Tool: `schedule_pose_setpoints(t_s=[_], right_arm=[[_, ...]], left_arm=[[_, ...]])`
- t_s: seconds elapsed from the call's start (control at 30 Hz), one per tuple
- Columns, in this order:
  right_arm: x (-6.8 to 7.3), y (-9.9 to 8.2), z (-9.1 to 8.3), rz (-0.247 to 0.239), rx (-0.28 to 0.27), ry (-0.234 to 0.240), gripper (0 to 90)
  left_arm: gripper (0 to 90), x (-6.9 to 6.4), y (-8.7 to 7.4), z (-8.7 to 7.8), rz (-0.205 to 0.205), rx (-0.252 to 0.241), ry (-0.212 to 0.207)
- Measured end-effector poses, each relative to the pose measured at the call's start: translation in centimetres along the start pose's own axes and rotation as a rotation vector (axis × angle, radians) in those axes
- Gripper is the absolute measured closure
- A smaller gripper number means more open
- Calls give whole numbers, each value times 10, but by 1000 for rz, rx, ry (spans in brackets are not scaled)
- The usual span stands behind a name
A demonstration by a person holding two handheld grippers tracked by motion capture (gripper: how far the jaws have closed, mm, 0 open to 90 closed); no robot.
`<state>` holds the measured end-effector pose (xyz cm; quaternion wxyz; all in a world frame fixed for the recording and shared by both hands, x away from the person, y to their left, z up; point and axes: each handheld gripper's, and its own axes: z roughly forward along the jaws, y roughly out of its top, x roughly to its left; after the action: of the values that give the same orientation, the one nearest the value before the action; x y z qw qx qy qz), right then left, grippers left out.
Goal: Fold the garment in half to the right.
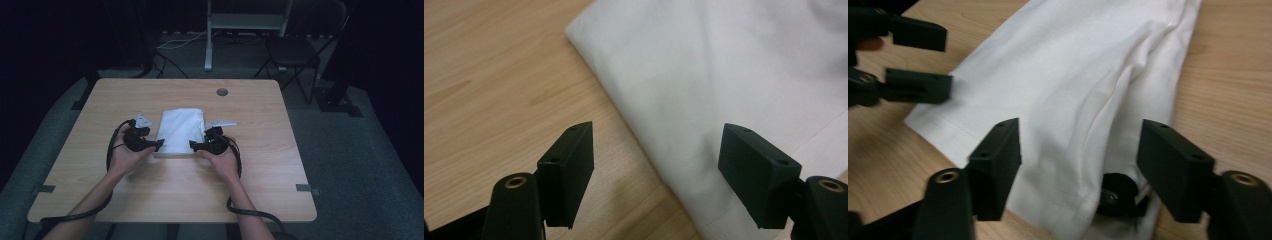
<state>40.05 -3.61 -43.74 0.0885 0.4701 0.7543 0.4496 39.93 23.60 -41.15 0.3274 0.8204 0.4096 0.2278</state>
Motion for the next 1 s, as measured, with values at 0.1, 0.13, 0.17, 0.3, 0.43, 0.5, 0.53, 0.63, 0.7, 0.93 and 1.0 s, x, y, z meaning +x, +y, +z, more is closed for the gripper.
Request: schedule_pose_setpoints(t_s=[0.1,0.13,0.17,0.3,0.43,0.5,0.53,0.63,0.7,0.93,1.0], right_arm=[[-1,0,-2,-15,0,-27,221],[-2,0,-4,-17,-2,-35,202],[-3,-1,-6,-21,2,-45,188],[-6,-2,-13,-33,-9,-49,130],[-6,-3,-19,-63,-13,-58,130],[-7,-3,-23,-79,-15,-59,130],[-7,-3,-24,-81,-19,-59,130],[-7,-3,-28,-89,-20,-59,130],[-7,-3,-31,-93,-23,-57,130],[-8,-3,-37,-102,-30,-55,130],[-7,-3,-38,-97,-29,-53,130]], left_arm=[[292,3,-1,-7,-16,-29,-16],[292,4,-1,-10,-20,-37,-19],[269,5,-2,-12,-22,-44,-20],[265,10,-6,-21,-32,-65,-31],[213,14,-11,-29,-45,-79,-40],[213,16,-14,-34,-43,-85,-38],[213,16,-16,-36,-46,-88,-38],[213,19,-21,-43,-54,-99,-40],[213,21,-24,-48,-63,-108,-43],[213,25,-33,-61,-74,-125,-40],[213,26,-35,-62,-78,-127,-41]])
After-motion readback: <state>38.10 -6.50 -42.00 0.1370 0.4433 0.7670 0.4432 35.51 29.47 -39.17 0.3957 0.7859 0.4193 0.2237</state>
